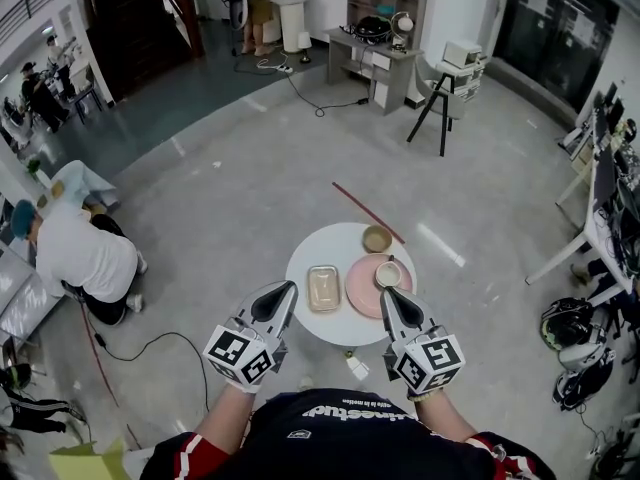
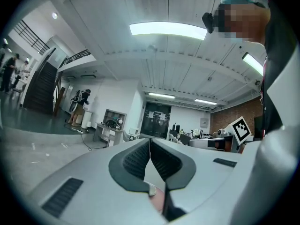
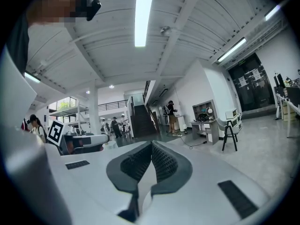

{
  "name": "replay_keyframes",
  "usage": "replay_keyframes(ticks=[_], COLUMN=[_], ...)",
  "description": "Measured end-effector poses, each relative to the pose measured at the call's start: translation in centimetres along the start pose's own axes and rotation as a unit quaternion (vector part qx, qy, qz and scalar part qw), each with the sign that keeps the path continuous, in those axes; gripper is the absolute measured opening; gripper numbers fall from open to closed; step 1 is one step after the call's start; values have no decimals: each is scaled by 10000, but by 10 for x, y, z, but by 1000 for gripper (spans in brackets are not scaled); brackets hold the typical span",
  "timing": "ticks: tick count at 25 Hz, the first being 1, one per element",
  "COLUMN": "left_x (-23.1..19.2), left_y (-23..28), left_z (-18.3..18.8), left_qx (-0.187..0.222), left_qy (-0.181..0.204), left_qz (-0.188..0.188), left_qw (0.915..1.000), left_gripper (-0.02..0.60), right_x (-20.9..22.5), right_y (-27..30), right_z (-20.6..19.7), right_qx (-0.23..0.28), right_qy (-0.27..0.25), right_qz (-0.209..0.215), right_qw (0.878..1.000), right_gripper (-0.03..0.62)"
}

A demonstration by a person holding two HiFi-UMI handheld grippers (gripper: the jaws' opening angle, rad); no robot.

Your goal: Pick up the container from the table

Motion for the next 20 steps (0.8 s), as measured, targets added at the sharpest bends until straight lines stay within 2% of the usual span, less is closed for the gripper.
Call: replay_keyframes(ticks=[11,15,20], left_x=[-11,-17,-19], left_y=[-4,0,5], left_z=[2,-4,-14], left_qx=[-7,-190,-402], left_qy=[-69,-105,103], left_qz=[-93,-99,-150], left_qw=[9999,9997,9990], left_gripper=[25,25,26], right_x=[-8,-10,-7], right_y=[4,7,7], right_z=[-3,-4,-10], right_qx=[-92,-108,-159], right_qy=[19,-11,5], right_qz=[-126,-143,-208], right_qw=[9999,9998,9997], right_gripper=[15,15,15])
Point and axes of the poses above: the fingertips, and each gripper's own axes: y forward along the fingers, x to its right, z out of its top, the point moved 5 cm from there along -y, backward along the fingers, and after that the axes turned 6 degrees about -x, right-handed, at the moved point
